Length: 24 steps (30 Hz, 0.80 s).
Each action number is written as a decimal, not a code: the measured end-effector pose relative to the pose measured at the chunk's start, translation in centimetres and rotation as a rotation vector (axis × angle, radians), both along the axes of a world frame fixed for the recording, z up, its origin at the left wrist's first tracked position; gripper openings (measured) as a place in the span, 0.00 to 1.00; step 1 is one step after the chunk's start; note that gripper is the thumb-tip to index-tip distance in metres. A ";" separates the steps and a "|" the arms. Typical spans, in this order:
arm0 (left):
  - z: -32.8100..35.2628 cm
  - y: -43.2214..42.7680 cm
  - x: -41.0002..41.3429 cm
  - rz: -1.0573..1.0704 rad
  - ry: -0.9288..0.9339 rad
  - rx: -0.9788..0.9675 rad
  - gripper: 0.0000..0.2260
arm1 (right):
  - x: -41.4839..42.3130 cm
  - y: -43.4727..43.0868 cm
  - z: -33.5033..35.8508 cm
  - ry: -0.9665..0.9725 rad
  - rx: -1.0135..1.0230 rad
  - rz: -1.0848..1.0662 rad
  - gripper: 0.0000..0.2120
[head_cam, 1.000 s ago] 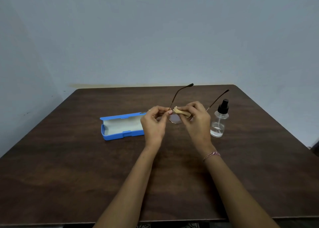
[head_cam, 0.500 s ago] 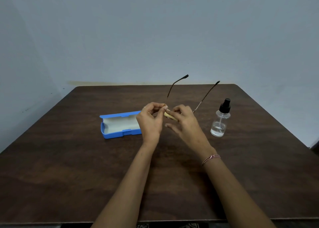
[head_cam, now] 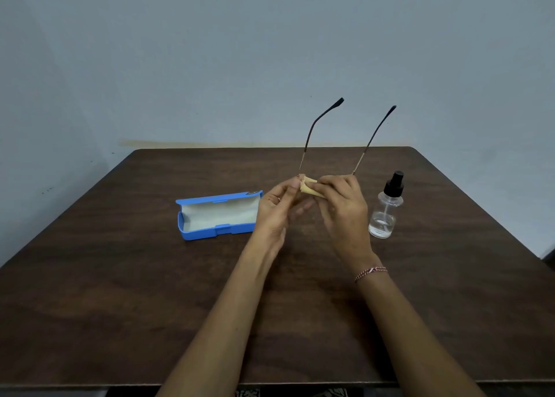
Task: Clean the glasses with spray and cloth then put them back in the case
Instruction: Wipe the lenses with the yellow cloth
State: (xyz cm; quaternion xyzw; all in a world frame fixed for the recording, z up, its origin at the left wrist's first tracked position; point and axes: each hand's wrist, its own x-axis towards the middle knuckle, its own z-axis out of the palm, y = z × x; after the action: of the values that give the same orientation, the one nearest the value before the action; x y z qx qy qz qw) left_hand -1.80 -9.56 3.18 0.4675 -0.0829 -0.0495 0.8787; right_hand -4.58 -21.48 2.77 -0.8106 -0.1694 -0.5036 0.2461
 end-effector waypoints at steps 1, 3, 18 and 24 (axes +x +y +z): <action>0.0 -0.2 -0.1 -0.063 0.020 -0.026 0.10 | -0.1 0.0 0.0 -0.011 0.018 0.006 0.12; 0.0 -0.3 -0.4 -0.141 0.038 -0.081 0.20 | -0.2 0.1 0.1 -0.033 0.055 0.020 0.12; -0.9 0.3 0.3 -0.266 0.013 -0.199 0.34 | -0.6 0.1 0.2 -0.027 0.079 0.133 0.08; -0.8 0.8 0.5 -0.254 -0.005 -0.270 0.33 | -0.3 0.2 0.2 0.015 -0.007 0.134 0.12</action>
State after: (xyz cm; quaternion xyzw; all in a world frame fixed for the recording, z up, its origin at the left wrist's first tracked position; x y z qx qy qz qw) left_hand -1.28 -8.75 2.34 0.3314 -0.1493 -0.1476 0.9198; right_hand -4.86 -21.26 2.96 -0.8021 -0.2234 -0.4793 0.2775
